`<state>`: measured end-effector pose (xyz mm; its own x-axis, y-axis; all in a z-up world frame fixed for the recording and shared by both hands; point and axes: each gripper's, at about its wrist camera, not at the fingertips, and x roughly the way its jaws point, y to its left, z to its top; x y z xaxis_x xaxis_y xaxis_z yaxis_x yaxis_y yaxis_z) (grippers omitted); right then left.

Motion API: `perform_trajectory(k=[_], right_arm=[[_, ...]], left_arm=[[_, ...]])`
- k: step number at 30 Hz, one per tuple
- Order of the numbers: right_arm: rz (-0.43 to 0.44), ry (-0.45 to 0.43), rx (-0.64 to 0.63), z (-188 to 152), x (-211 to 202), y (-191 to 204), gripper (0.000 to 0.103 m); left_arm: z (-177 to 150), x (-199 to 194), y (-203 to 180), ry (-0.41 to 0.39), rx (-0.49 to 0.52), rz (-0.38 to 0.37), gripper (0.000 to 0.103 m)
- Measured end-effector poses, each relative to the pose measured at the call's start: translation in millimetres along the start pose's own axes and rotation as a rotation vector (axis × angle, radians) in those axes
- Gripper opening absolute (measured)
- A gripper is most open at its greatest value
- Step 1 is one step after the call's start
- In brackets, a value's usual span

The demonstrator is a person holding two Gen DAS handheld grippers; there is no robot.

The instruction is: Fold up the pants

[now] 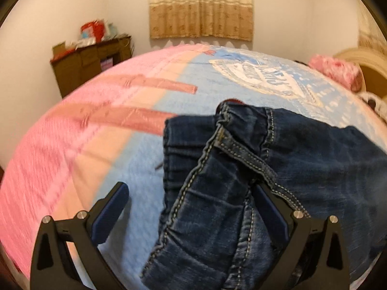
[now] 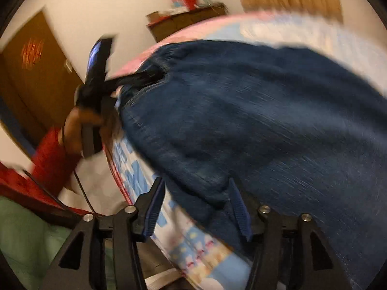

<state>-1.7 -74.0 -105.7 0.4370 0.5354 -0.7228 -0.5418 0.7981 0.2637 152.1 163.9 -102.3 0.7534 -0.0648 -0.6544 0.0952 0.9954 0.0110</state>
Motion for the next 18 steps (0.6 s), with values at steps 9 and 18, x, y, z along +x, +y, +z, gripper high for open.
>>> perform_trajectory(k=[9,18], right_arm=[[0.112,-0.152,0.085,0.0,-50.7,-2.9,0.06],[-0.037,-0.104,0.048,9.9,21.4,1.9,0.047]], left_arm=[[-7.0,-55.4,1.7,-0.064,0.032,0.092,0.103],[-16.9,-87.5,61.0,-0.105,-0.183,0.117,0.103]])
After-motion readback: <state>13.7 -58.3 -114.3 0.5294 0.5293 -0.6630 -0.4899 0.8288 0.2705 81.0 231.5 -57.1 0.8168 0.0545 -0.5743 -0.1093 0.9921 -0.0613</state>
